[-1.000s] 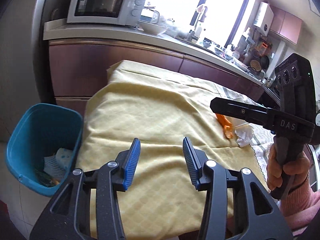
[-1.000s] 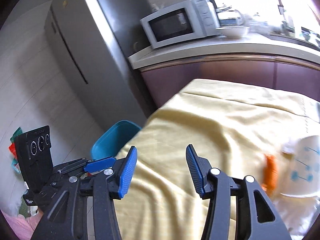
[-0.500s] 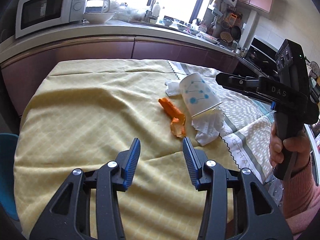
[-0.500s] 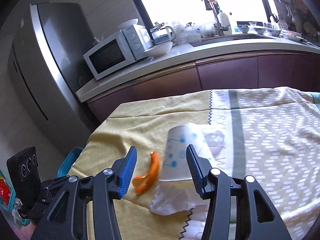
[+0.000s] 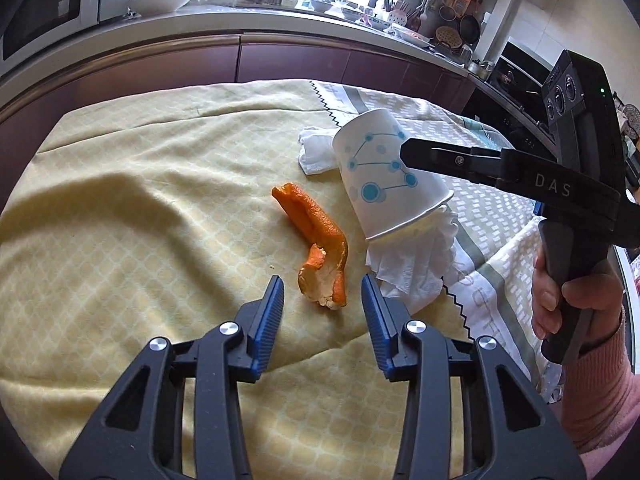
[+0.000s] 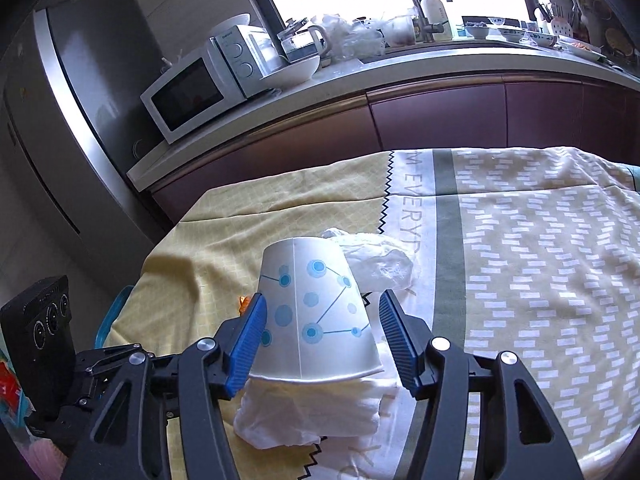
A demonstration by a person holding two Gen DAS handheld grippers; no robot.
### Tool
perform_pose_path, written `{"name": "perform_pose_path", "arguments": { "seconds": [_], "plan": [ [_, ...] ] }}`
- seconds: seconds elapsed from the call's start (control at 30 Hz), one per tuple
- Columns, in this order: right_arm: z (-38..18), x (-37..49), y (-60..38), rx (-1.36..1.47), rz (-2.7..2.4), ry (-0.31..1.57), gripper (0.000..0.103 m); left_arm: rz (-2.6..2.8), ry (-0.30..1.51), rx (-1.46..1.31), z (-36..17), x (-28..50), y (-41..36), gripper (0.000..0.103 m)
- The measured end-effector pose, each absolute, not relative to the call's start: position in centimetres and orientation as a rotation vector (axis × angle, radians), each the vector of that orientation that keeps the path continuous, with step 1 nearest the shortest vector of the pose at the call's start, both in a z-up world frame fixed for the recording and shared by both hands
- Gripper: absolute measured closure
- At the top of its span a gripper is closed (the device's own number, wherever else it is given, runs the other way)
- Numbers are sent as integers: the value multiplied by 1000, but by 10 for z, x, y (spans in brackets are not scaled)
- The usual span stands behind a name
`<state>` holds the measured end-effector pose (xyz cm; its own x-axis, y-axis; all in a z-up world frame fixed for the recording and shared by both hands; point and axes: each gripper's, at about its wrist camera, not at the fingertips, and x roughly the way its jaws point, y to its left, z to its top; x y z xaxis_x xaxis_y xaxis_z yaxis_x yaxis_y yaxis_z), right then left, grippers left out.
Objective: Collect trash
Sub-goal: 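Grasp the orange peel with the left tool while the right tool grasps another white cup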
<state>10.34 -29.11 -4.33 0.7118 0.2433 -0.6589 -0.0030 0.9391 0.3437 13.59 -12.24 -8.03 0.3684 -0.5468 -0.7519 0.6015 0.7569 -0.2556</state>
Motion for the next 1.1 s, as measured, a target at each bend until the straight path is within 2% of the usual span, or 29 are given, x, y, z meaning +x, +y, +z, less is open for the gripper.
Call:
{"name": "perform_pose_path", "arguments": {
  "seconds": [0.17,0.3,0.33,0.43,0.9,1.1],
  "plan": [
    [-47,108,-290,331,163,781,45,-739,958,45,-84,145,-123,68],
    [-50,111,-292,352,191,791,46,-748,977,26,-85,152,-124,77],
    [-51,110,-292,357,196,791,48,-756,981,22,-86,153,-125,82],
    [-50,110,-292,356,209,791,51,-761,978,32,-86,149,-128,87],
    [-45,102,-287,352,229,758,58,-726,924,55,-78,138,-118,92],
    [-45,103,-283,360,253,777,57,-700,883,58,-70,131,-103,93]
  ]
}}
